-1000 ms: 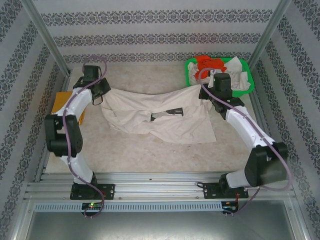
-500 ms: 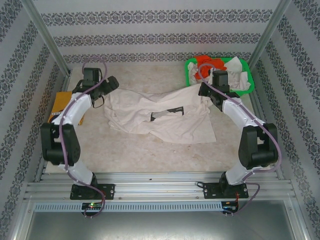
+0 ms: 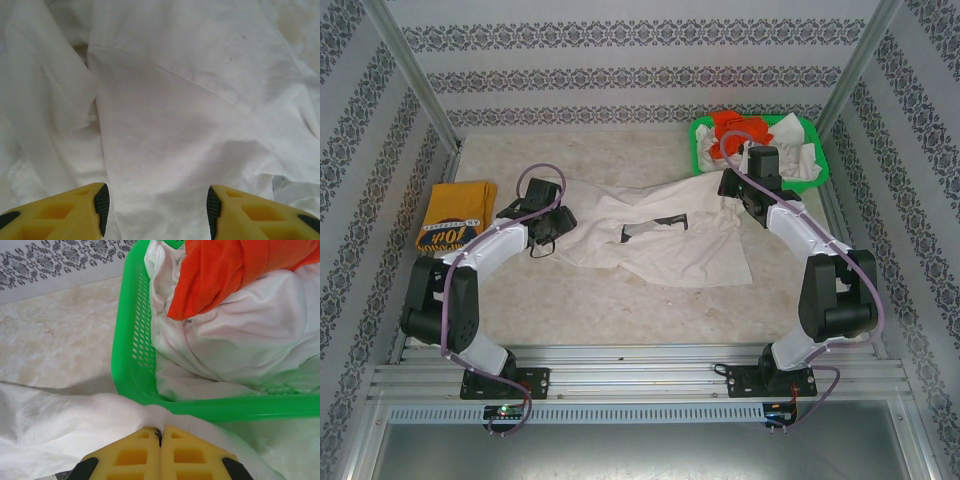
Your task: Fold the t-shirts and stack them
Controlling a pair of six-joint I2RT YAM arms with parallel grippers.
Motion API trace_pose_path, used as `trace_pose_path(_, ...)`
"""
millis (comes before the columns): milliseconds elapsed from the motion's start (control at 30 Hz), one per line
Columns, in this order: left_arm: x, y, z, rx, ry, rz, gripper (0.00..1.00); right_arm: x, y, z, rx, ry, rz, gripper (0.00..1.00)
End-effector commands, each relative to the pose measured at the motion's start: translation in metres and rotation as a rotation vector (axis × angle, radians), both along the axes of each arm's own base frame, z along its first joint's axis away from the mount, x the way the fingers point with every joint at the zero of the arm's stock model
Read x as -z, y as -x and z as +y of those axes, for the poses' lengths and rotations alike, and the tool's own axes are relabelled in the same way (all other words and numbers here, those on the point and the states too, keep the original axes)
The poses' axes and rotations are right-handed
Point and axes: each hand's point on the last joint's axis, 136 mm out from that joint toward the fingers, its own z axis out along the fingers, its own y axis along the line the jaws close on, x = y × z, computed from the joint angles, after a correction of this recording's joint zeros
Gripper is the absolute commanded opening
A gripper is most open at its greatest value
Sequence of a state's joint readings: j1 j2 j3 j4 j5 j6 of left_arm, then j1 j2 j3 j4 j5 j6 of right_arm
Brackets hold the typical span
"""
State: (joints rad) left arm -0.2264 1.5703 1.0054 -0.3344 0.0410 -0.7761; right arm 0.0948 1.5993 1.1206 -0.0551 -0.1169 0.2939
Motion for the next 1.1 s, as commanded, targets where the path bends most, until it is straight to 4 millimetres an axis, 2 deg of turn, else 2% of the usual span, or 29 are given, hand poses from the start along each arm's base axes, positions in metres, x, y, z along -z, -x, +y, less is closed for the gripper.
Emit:
trace_pose_path(0,0.015,-0.003,0.007,-0.053,-0.010,0.016,0.50,-0.018,0.001,0.000,0.000,-0.037,-0.051,0.00)
trace_pose_path(133,0.024,-0.012,0.011,-0.049,-0.015,0.031,0.44,-0.016,0.003,-0.002,0.000,-0.037,-0.047,0.00)
trace_pose_path(267,0.030,-0.018,0.018,-0.071,-0.029,0.044,0.43,-0.015,0.006,-0.005,0.006,-0.035,-0.042,0.00)
trace_pose_path(500,0.045,-0.025,0.018,-0.076,0.010,0.069,0.43,-0.015,0.010,-0.012,0.020,-0.035,-0.042,0.00)
trace_pose_path(700,0.044,-0.031,0.010,-0.069,0.057,0.053,0.32,-0.015,0.010,-0.012,0.018,-0.044,-0.040,0.00)
trace_pose_path(967,0.033,-0.035,0.006,-0.061,0.078,0.026,0.26,-0.012,0.006,-0.009,0.011,-0.064,-0.037,0.00)
trace_pose_path(1067,0.036,-0.038,0.006,-0.059,0.078,0.027,0.24,-0.011,0.006,-0.008,0.009,-0.069,-0.035,0.00)
